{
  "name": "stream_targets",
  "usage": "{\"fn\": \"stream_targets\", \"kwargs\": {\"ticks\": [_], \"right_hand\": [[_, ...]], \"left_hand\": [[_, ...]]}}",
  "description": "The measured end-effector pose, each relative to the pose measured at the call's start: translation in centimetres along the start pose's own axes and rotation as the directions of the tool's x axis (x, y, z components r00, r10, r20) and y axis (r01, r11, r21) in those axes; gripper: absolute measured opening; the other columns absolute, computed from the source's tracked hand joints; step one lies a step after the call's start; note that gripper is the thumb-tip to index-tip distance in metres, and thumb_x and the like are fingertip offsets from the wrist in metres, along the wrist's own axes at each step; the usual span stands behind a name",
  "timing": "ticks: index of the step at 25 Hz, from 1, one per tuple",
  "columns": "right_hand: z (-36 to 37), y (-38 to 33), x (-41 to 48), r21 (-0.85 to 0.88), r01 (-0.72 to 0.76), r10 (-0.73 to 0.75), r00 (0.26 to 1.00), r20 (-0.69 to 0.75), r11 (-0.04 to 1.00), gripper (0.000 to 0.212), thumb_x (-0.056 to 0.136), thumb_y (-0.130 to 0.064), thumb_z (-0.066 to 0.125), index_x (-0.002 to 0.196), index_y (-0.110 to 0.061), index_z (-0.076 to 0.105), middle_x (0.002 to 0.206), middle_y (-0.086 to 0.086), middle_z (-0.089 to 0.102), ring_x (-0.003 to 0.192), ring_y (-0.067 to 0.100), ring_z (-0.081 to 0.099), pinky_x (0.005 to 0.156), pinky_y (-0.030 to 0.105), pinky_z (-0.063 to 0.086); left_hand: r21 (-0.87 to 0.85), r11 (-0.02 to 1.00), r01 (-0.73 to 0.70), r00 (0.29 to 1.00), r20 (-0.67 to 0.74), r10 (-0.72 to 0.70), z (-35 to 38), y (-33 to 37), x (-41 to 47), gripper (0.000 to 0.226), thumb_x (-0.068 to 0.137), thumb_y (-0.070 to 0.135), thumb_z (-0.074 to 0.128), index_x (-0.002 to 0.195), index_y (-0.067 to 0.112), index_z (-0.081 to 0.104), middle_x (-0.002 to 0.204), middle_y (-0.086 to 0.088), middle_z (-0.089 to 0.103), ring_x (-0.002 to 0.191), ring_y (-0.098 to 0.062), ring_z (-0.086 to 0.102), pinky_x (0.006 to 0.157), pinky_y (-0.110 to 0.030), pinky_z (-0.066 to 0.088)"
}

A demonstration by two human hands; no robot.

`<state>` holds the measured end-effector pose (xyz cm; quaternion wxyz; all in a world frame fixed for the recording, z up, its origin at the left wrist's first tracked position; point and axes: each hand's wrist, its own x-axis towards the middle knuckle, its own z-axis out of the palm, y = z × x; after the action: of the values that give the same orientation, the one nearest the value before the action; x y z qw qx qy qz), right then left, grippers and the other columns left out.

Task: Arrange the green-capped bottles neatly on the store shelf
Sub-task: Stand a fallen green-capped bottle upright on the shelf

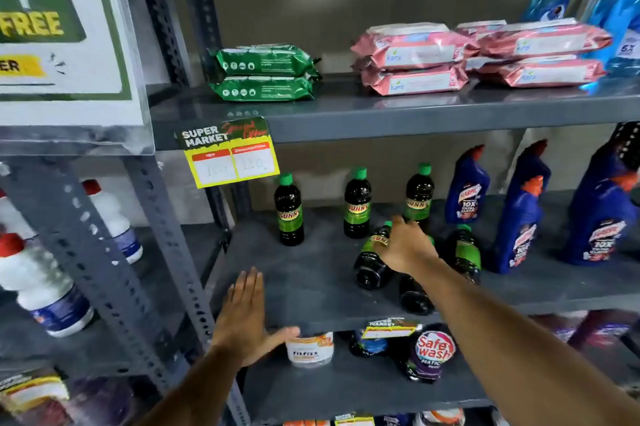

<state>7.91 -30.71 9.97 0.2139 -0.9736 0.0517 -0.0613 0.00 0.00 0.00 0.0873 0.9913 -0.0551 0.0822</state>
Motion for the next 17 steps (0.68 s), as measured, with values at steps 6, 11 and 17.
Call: {"fn": "stream_targets", "kwargs": {"ticks": [6,11,17], "right_hand": [[4.3,-1.9,3.4,0.279,-0.360,0.308,0.927,0.214,0.890,0.039,0.080,-0.034,0.069,0.108,-0.008,0.063,0.116,0.013,0.066,0.107,0.030,0.062,0.074,0.027,0.047],[6.7,-1.7,4.8,0.515,-0.594,0.561,0.792,0.239,0.619,0.071,0.076,-0.026,0.071,0.131,0.007,0.043,0.130,0.022,0.055,0.114,0.035,0.055,0.085,0.033,0.049],[7.7,-5.0,1.4,0.710,-0.399,0.572,0.820,-0.006,0.580,0.079,0.058,-0.021,0.086,0.123,0.000,0.046,0.120,0.025,0.049,0.105,0.041,0.054,0.080,0.036,0.048]], "left_hand": [[0.170,0.985,0.022,0.993,0.111,-0.042,2.6,-1.4,0.5,0.116,0.072,0.063,0.059,0.144,0.001,-0.007,0.158,-0.020,-0.004,0.145,-0.033,-0.001,0.119,-0.045,0.007],[0.182,0.982,0.041,0.992,0.109,-0.062,2.5,-0.8,0.4,0.108,0.078,0.055,0.058,0.144,0.001,-0.009,0.159,-0.018,-0.003,0.146,-0.032,-0.001,0.120,-0.044,0.007],[0.139,0.989,0.058,0.993,0.092,-0.071,2.4,-0.7,0.0,0.102,0.079,0.052,0.053,0.145,0.004,-0.008,0.159,-0.016,-0.004,0.146,-0.030,-0.003,0.120,-0.041,0.002]]}}
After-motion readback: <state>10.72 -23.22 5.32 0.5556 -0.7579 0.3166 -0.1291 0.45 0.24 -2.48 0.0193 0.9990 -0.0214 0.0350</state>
